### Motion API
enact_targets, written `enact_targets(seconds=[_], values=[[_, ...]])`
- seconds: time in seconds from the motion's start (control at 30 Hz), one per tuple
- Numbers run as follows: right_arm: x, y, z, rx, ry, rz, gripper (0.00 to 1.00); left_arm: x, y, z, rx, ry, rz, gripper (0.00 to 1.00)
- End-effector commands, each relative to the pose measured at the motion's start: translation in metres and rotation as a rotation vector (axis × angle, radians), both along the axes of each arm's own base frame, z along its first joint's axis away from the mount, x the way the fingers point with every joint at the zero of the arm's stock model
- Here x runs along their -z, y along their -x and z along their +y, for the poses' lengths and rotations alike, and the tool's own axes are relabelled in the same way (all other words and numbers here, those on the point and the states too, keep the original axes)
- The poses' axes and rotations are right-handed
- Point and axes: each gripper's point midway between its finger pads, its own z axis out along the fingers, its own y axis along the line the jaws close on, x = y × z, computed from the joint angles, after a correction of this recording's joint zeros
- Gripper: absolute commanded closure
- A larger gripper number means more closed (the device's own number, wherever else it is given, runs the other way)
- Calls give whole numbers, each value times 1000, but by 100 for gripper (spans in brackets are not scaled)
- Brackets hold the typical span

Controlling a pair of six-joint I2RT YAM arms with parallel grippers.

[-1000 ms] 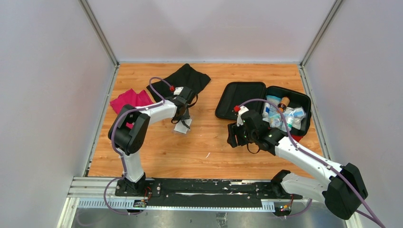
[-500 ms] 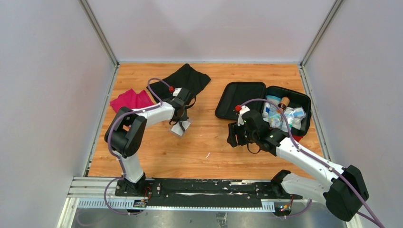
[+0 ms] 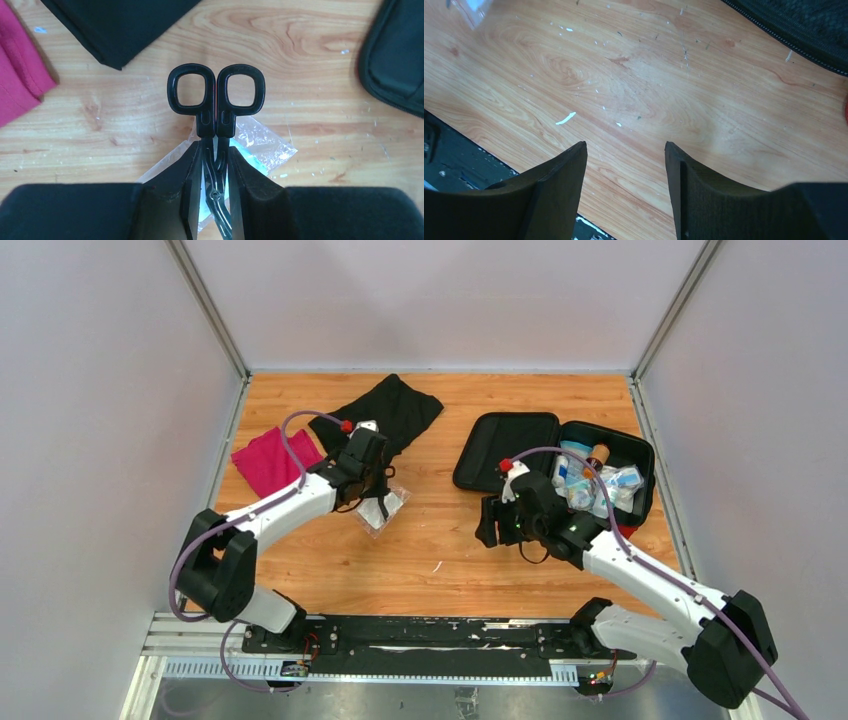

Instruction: Organize the medicine kit

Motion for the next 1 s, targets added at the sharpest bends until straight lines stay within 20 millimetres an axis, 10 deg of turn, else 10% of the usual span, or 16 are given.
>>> enact_targets(seconds=[0.0,0.47,0.97], values=[[-14,-1,11,33,-105,-30,37,-3,14,-7,40,81,-4,80],[-75,-5,117,74,-657,52,36,-10,41,-11,17,243,-34,82],[-34,-14,228,-21,-749,342,45,-7,42,-17,46,246,-25,83]])
